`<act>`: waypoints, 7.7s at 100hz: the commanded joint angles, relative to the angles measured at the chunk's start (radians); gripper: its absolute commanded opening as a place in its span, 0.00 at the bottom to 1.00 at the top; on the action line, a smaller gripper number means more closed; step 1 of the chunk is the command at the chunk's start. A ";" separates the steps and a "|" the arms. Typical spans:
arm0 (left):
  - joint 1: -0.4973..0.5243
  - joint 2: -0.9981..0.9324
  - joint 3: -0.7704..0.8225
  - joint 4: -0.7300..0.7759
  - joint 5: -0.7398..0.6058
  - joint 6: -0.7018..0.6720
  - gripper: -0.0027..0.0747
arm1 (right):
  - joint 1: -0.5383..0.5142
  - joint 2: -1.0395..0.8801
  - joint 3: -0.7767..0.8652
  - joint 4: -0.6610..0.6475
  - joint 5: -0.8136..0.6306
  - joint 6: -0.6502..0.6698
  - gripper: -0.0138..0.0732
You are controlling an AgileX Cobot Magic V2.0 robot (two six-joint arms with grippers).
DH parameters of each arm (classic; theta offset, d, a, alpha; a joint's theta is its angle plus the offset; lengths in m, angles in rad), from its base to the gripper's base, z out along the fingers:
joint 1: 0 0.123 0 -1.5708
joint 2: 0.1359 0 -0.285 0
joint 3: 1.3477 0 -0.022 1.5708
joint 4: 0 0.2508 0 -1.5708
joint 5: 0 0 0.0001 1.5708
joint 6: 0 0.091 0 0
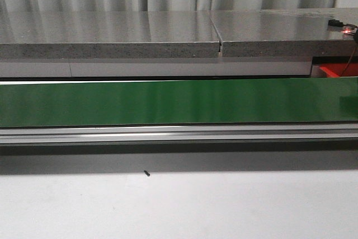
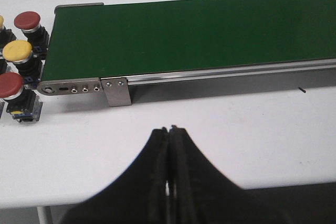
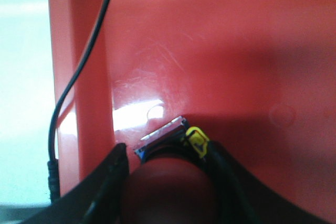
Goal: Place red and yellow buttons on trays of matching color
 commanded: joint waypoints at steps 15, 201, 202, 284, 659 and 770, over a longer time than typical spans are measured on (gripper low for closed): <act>-0.008 0.011 -0.025 -0.017 -0.062 -0.002 0.01 | -0.007 -0.067 -0.031 0.007 -0.057 -0.009 0.79; -0.008 0.011 -0.025 -0.017 -0.062 -0.002 0.01 | 0.188 -1.149 0.978 0.061 -0.428 -0.091 0.05; -0.008 0.011 -0.025 -0.017 -0.062 -0.002 0.01 | 0.191 -1.158 0.983 0.061 -0.430 -0.091 0.05; -0.008 0.023 -0.025 -0.032 -0.056 -0.010 0.01 | 0.275 -1.635 1.379 0.125 -0.412 -0.090 0.05; 0.639 1.401 -0.736 -0.023 -0.151 -0.157 0.33 | 0.275 -1.657 1.381 0.125 -0.392 -0.090 0.05; 0.249 1.328 -0.723 -0.097 -0.123 -0.081 0.33 | 0.275 -1.657 1.381 0.126 -0.393 -0.090 0.05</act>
